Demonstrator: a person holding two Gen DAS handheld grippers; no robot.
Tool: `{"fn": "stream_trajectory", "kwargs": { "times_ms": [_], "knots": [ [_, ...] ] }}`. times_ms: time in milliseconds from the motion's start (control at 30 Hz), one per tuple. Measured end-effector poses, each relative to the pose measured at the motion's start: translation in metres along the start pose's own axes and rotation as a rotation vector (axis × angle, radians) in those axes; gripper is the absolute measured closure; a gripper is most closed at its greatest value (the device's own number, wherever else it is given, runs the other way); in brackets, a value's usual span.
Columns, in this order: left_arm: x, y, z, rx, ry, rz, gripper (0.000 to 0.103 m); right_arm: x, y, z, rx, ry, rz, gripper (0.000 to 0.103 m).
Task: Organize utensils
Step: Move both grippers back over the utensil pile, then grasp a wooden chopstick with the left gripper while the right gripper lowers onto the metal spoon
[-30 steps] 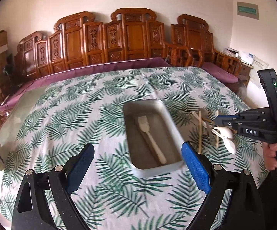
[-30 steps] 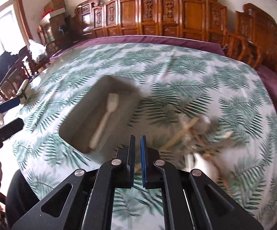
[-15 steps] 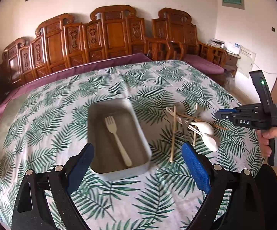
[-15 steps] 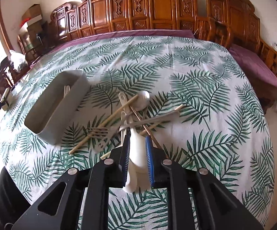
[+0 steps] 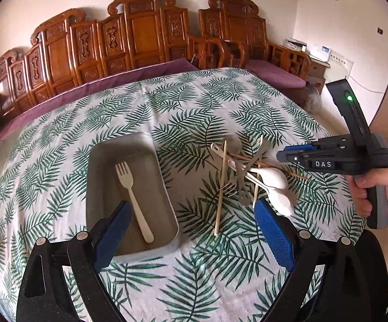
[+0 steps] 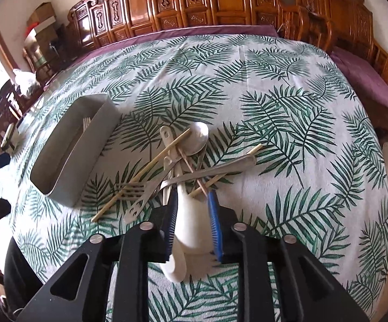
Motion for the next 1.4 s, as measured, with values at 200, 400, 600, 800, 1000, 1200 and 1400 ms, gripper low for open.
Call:
{"fn": "stream_trajectory", "kwargs": {
  "times_ms": [200,400,600,800,1000,1200,1400],
  "knots": [
    [0.019,-0.008,-0.027,-0.036,0.047,-0.025,0.016,0.004,-0.008,-0.017,0.021,0.029,-0.037,0.076],
    [0.036,-0.028,-0.068,-0.100,0.125,-0.065,0.039,-0.002,-0.015,-0.027,0.019,0.042,-0.058,0.077],
    [0.041,-0.044,-0.124,-0.135,0.257,-0.051,0.065,-0.006,-0.017,-0.026,0.031,0.038,-0.056,0.076],
    [0.041,-0.044,-0.166,-0.144,0.337,0.003,0.080,-0.011,-0.007,-0.020,0.029,0.032,-0.016,0.076],
    [0.038,-0.048,-0.186,-0.107,0.370,-0.018,0.086,-0.012,-0.009,-0.011,0.034,0.022,-0.019,0.076],
    [0.037,-0.044,-0.189,-0.088,0.370,-0.019,0.099,-0.013,-0.007,-0.008,0.033,0.022,-0.024,0.076],
    [0.041,-0.035,-0.172,-0.100,0.326,-0.007,0.099,-0.015,0.002,-0.011,0.027,0.037,-0.011,0.076]
  ]
}}
Point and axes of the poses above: each gripper's, at about its wrist camera, not at the fingertips, and z roughly against the way its jaws point, y to its left, x to its top, the point moved 2 cm from there along -z, roughly the way its jaws point, and after that the axes turned 6 degrees about z, right-handed, at the moved point
